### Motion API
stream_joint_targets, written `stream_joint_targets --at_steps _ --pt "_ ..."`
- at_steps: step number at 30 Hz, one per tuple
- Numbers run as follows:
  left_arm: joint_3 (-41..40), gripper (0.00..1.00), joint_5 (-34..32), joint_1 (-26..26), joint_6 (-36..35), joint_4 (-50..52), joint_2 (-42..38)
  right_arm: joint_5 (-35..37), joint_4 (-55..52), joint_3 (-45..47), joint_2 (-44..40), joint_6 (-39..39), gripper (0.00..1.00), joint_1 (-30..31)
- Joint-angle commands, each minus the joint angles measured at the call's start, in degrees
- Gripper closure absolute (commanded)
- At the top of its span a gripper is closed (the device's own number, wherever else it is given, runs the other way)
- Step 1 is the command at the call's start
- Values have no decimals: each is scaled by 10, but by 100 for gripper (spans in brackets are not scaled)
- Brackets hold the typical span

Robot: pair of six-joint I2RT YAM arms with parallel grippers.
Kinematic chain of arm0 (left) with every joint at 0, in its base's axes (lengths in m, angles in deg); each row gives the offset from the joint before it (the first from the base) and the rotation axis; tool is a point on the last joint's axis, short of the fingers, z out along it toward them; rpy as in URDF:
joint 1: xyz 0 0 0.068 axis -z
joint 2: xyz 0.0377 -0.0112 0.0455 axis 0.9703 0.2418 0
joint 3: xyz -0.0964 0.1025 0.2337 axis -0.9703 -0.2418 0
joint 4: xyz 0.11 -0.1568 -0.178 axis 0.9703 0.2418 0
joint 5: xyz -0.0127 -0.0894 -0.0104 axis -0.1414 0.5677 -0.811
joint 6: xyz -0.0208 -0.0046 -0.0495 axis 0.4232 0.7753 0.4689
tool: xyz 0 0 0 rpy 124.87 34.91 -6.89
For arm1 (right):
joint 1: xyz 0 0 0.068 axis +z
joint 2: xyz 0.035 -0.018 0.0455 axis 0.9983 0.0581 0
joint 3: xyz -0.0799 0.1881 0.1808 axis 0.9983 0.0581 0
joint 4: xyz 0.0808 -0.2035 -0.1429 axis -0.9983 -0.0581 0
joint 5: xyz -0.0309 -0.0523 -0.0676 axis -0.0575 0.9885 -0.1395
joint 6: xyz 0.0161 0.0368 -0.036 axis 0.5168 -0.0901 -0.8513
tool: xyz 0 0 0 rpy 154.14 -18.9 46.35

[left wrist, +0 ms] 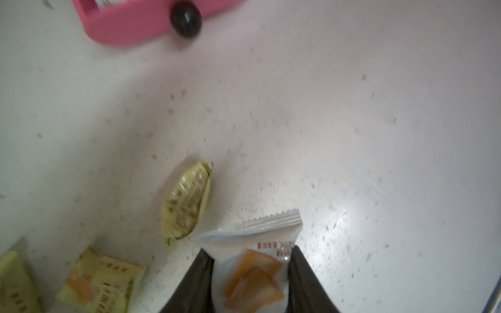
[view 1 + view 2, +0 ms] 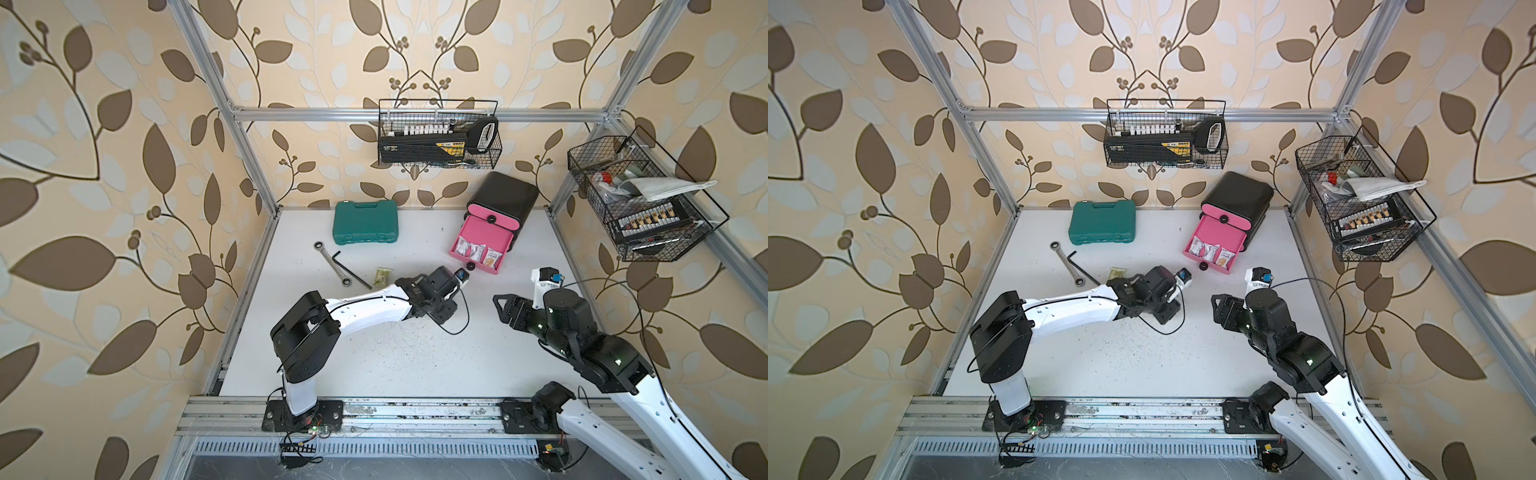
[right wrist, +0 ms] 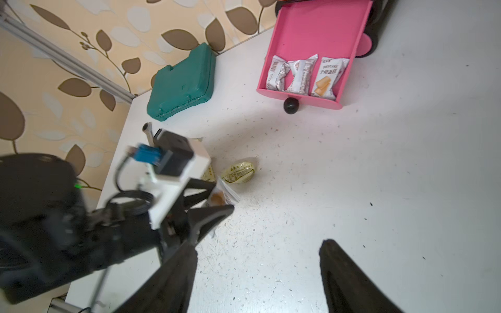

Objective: Place the cookies into the drawer by color
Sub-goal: Pick up the cookie at the center of the board, then place the cookie in the drawer.

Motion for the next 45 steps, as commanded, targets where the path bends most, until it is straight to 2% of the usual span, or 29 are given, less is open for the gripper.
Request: stream_joint_targets --at_steps 1,7,10,12,15,18,25,31,34,38,42,45 --pt "71 74 -15 -32 25 -13 22 66 -31 11 -5 40 26 3" --pt "244 75 -5 -88 73 -3 131 115 -72 8 -2 96 26 3" --pt "344 76 21 -120 166 22 203 142 -93 10 -4 132 26 3" --pt "418 77 46 -138 251 30 254 151 -101 11 -4 145 26 2" --pt "515 80 69 -148 356 39 326 153 -101 10 -6 144 26 2" --pt "599 81 80 -148 426 42 388 153 -100 10 -8 143 26 3" --pt "655 88 85 -146 567 -24 464 163 -119 0 -17 139 26 2" --pt "733 87 90 -132 612 -105 530 174 -131 -3 -27 128 25 2" --pt "764 79 74 -122 615 -133 555 180 -131 -4 -27 123 25 2" --pt "768 57 56 -118 615 -155 564 181 -132 -8 -26 118 24 2" --pt "767 31 63 -118 600 -158 559 179 -132 -7 -27 118 24 2" --pt "756 20 73 -118 582 -150 540 173 -129 -9 -24 118 24 2"
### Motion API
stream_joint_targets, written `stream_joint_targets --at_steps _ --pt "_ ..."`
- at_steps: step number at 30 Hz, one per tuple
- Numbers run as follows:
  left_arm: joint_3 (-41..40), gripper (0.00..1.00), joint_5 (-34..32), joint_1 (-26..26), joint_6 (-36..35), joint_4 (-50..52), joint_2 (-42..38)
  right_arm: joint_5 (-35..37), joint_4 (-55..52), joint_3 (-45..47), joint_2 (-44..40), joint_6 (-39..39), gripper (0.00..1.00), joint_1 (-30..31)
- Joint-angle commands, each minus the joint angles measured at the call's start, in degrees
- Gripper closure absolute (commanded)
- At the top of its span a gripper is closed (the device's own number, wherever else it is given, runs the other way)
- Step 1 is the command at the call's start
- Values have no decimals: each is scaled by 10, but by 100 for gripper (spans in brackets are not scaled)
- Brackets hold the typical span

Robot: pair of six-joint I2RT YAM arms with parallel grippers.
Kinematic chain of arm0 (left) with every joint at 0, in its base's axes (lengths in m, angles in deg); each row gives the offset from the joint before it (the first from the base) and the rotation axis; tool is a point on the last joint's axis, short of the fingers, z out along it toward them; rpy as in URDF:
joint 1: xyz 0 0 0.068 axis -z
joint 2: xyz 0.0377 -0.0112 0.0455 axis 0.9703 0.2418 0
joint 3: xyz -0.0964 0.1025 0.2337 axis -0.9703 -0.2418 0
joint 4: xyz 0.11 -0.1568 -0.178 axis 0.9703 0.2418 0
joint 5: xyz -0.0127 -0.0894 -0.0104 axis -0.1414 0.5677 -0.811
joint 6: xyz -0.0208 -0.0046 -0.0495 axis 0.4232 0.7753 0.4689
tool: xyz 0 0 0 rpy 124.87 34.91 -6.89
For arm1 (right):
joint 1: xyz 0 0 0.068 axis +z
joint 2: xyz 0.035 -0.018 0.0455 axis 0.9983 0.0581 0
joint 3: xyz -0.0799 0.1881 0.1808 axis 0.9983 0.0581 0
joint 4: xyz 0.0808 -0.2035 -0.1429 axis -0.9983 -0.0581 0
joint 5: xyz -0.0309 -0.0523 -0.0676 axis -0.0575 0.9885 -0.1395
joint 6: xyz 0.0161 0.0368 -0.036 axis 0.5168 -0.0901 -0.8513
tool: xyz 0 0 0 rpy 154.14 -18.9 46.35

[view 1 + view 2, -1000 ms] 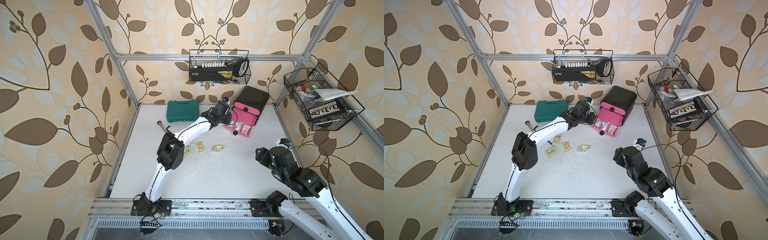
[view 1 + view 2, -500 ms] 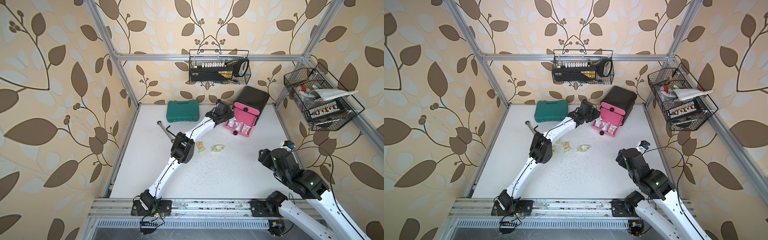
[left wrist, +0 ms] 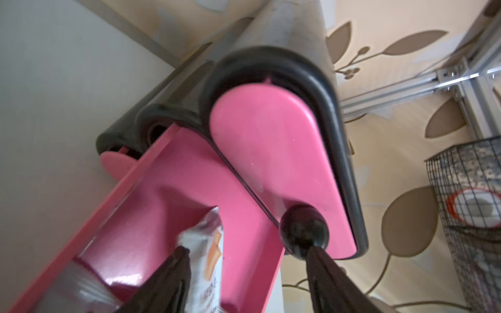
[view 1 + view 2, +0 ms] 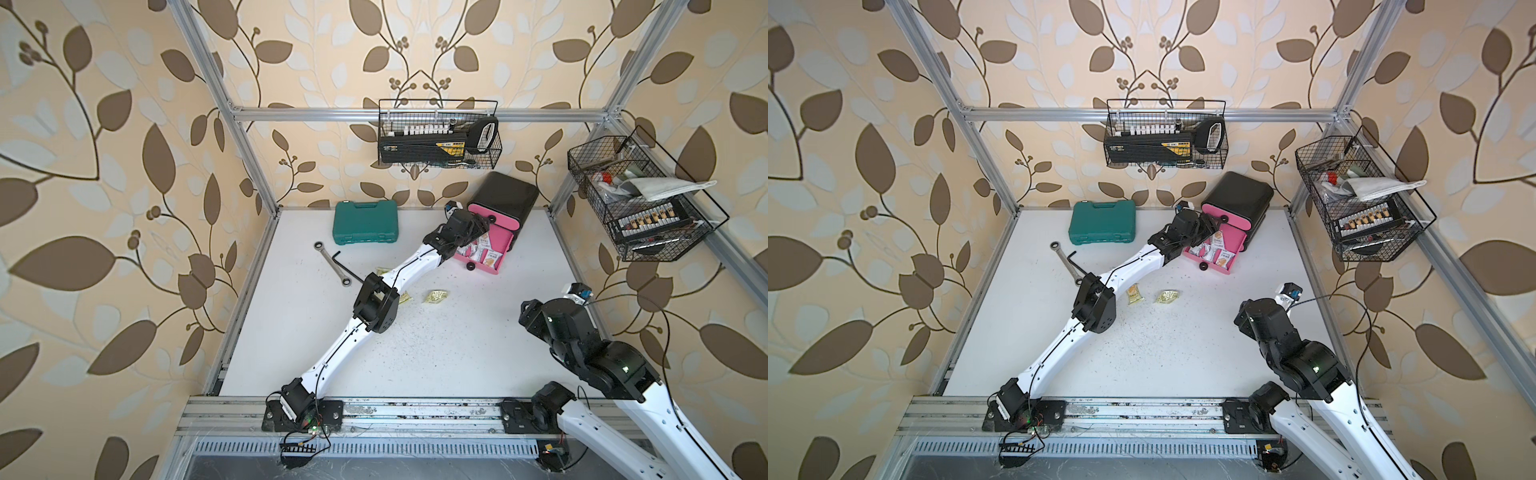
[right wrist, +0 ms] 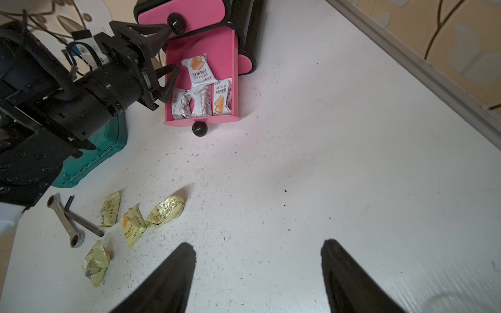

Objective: Place the cookies into the drawer by color
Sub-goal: Place the cookie in the drawer.

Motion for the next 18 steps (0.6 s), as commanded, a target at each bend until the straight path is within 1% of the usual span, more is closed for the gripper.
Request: stream_joint_targets --at_steps 1,5,8,9,11,13,14,15,17,18 --pt "2 18 5 -3 -23 -20 -42 5 -4 -12 0 -7 24 2" --pt "-81 15 13 -3 -56 -27 -115 -22 6 -18 4 -26 24 2" --pt "-153 13 16 -3 -111 -24 -192 -50 25 -18 6 -43 24 2" --pt "-180 12 13 -3 -140 -19 -221 -62 36 -18 9 -44 24 2" --pt "-233 12 9 -3 -191 -7 -282 -97 65 -15 13 -78 23 2" --pt "-291 12 2 -3 -250 15 -350 -156 118 -4 24 -104 21 2" --pt "-315 12 2 -4 -277 27 -378 -178 139 0 29 -105 19 2" --pt "-339 12 2 -6 -310 43 -409 -199 166 6 38 -96 14 0" --pt "-386 10 13 -9 -368 74 -457 -238 219 20 51 -82 13 -17" --pt "-397 9 25 -12 -395 101 -476 -268 254 32 57 -74 13 -36"
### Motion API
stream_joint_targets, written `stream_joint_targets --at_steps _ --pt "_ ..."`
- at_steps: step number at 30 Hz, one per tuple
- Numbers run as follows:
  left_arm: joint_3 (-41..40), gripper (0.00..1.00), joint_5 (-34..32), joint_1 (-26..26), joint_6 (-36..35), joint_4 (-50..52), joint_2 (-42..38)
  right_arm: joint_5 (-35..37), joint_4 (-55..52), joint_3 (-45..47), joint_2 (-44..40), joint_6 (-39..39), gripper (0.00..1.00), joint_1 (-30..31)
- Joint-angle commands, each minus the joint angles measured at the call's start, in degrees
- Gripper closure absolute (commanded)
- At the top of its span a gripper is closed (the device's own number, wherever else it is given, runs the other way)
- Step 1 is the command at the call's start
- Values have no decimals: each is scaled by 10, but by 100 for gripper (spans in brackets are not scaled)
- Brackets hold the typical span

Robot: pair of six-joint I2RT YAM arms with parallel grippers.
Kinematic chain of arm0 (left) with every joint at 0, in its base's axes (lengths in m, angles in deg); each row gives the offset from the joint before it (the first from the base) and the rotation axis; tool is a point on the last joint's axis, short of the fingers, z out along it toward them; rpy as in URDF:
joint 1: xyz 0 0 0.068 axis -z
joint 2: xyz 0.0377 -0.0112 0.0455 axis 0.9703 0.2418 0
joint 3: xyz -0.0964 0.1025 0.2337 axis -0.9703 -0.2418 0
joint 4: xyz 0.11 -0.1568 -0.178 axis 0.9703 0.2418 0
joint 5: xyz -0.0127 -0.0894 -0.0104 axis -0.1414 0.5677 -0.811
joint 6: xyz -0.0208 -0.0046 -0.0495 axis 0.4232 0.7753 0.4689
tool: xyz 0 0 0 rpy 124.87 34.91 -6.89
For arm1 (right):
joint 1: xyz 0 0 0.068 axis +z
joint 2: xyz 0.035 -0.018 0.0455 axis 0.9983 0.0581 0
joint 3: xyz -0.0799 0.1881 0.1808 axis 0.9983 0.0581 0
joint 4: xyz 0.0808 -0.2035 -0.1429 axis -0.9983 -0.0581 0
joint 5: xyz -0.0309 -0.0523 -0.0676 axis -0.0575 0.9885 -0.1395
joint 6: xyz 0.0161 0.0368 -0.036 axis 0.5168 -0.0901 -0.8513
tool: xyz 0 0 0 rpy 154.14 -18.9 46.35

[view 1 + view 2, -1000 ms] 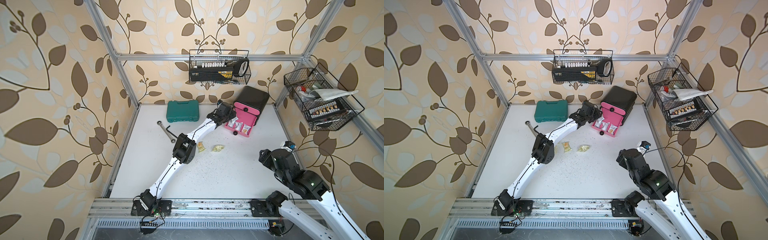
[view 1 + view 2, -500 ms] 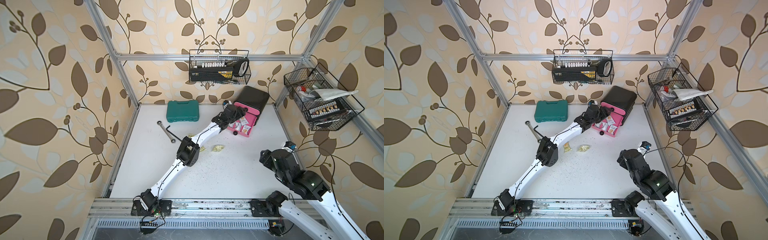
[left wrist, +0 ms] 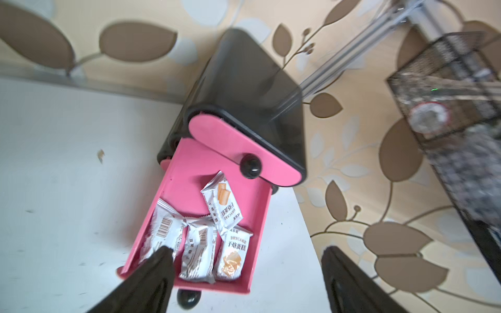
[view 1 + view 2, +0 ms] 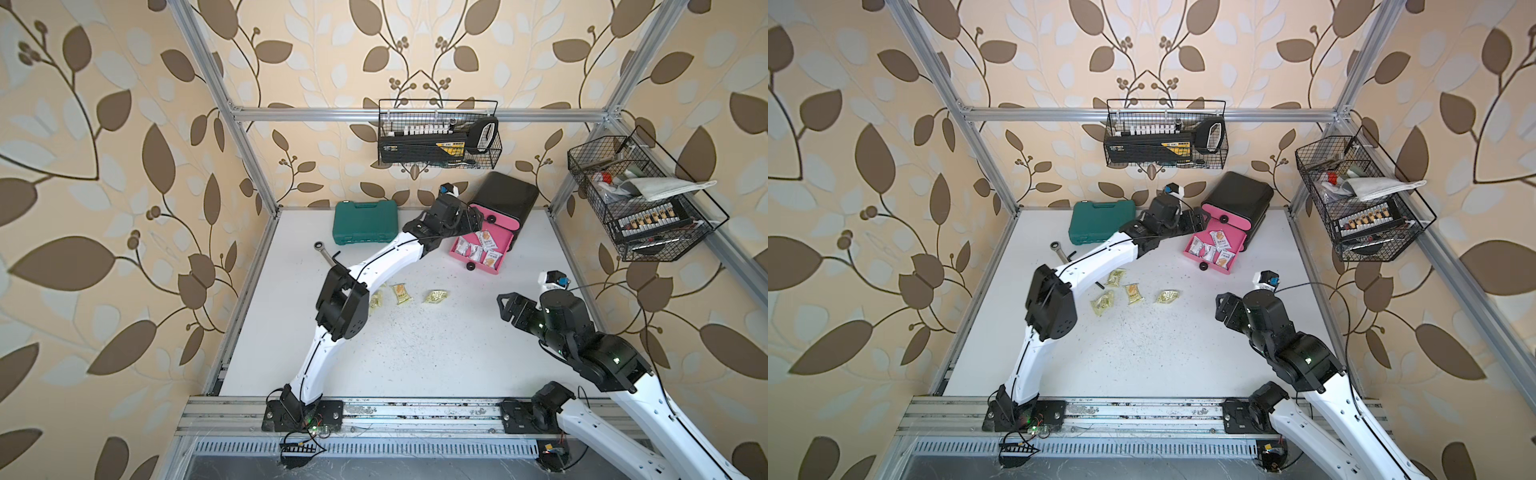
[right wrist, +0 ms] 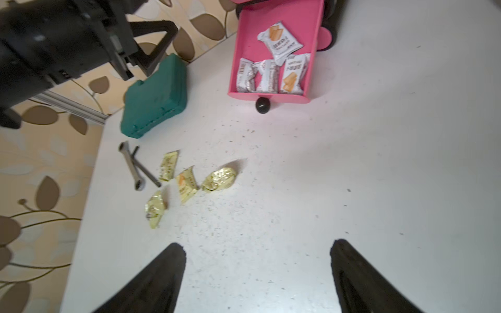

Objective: Place the cookies into the drawer by color
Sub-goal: Place the cookie in the drawer, then close the drawer in the storage box.

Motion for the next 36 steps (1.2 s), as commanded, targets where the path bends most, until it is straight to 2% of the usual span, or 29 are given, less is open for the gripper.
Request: stream_joint_targets --at_steps 1,4,6,8,11,14,18,21,22,24,28,33,36 --pt "-35 9 27 -11 -151 78 -97 -126 144 42 19 13 13 -50" --pt "-86 8 18 -20 -204 141 -153 -267 298 105 60 95 13 -161" --pt "-150 8 18 -28 -224 138 -200 -350 411 150 111 160 14 -231" --pt "-209 6 37 -36 -251 130 -244 -382 507 179 169 188 19 -266" --pt "-273 2 59 -38 -296 136 -288 -364 634 212 258 206 22 -268" --pt "-328 2 60 -39 -323 130 -315 -325 819 252 356 250 25 -251" --pt "-400 2 64 -43 -334 88 -341 -204 1026 280 485 236 27 -185" --pt "-435 2 81 -43 -341 56 -357 -128 1216 285 617 245 31 -151" --pt "-444 2 84 -43 -344 48 -363 -121 1228 276 656 277 32 -152" --pt "-455 2 88 -43 -350 43 -373 -108 1229 258 688 266 34 -148" --pt "-467 2 89 -43 -350 34 -409 -70 1229 250 706 252 33 -140" --pt "-482 2 76 -41 -353 30 -432 -80 1228 225 743 286 33 -140" --pt "-490 2 61 -37 -357 29 -440 -63 1229 214 757 297 34 -139"
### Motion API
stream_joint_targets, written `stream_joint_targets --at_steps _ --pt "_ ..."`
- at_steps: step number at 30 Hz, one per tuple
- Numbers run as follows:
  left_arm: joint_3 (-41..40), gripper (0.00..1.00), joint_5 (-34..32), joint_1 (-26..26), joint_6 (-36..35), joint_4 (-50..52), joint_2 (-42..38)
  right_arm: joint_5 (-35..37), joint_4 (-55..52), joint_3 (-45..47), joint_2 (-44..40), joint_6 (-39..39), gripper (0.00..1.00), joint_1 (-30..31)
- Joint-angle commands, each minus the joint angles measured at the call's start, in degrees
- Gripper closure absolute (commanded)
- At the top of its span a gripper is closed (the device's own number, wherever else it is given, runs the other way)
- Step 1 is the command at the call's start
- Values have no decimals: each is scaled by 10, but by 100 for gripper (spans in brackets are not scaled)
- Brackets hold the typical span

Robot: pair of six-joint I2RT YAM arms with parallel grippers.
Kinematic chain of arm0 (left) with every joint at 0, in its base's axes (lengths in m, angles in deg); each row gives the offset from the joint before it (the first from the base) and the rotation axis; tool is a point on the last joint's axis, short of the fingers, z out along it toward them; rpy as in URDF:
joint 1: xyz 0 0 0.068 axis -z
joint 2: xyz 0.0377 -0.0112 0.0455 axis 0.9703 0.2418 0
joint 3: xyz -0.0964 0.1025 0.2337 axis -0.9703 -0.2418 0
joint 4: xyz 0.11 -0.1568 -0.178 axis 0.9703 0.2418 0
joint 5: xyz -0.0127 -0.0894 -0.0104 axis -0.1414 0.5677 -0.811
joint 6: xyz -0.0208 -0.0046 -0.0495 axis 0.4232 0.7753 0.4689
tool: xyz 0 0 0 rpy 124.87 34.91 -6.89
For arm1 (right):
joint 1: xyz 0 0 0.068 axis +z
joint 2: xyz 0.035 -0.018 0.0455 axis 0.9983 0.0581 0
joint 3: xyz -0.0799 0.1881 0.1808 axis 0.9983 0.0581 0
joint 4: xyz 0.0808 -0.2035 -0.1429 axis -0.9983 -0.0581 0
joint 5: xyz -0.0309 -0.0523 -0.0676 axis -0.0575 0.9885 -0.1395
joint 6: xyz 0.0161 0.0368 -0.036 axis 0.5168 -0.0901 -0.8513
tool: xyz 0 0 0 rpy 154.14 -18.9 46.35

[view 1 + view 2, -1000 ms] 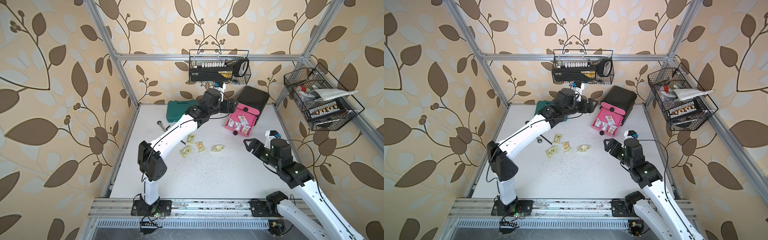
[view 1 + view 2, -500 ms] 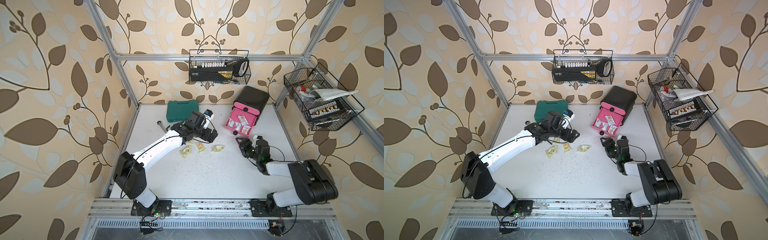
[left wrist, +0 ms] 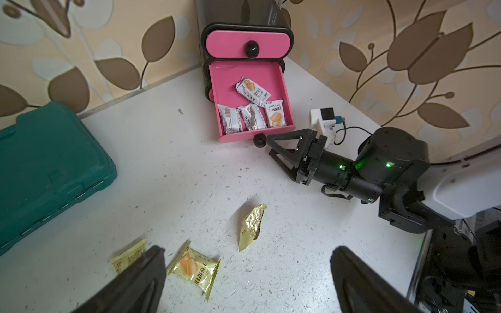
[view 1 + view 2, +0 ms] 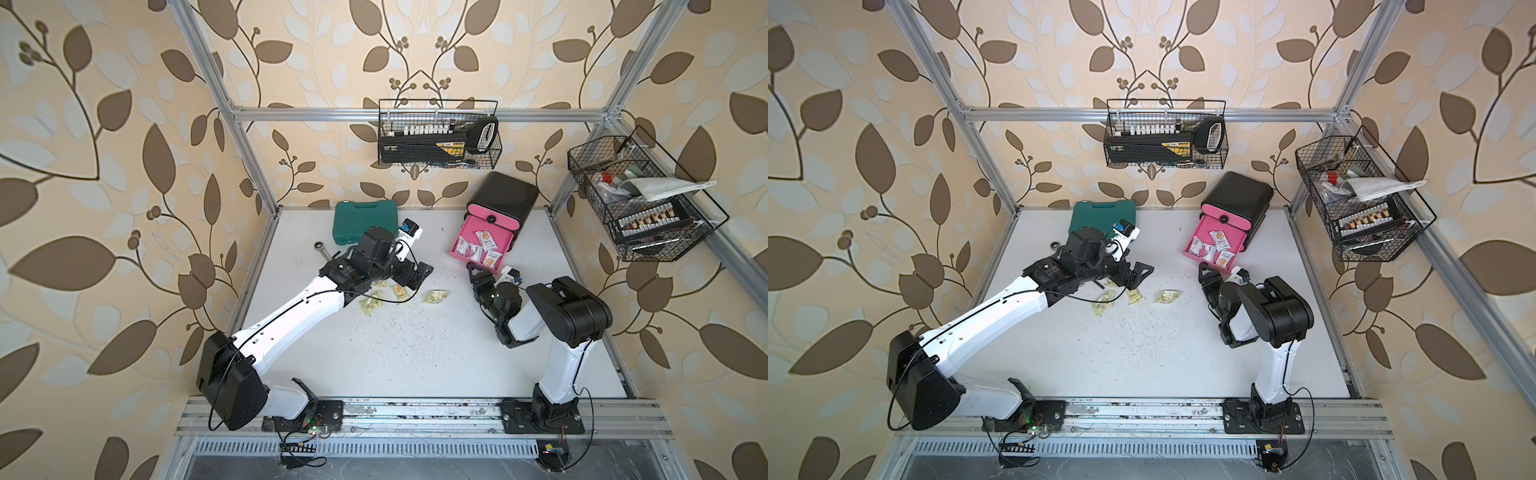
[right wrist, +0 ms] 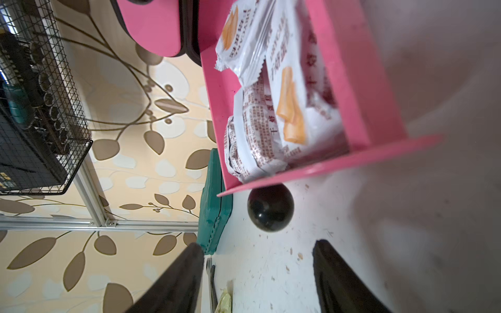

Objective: Place the cookies into the drawer by color
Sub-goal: Close the drawer in the storage box.

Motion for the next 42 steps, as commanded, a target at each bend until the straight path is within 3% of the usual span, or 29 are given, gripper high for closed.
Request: stream_joint_targets --at_steps 1,25,36,42 --pt "-12 2 -12 5 -19 -17 -18 30 19 -16 17 18 35 3" --pt "-14 1 -27 14 -18 -20 -22 33 19 -69 80 36 53 -8" --pt "-14 2 -27 14 -19 -21 -21 15 19 -68 66 24 73 -17" --pt "-14 2 -28 14 -19 -21 -21 10 20 -66 40 12 77 -17"
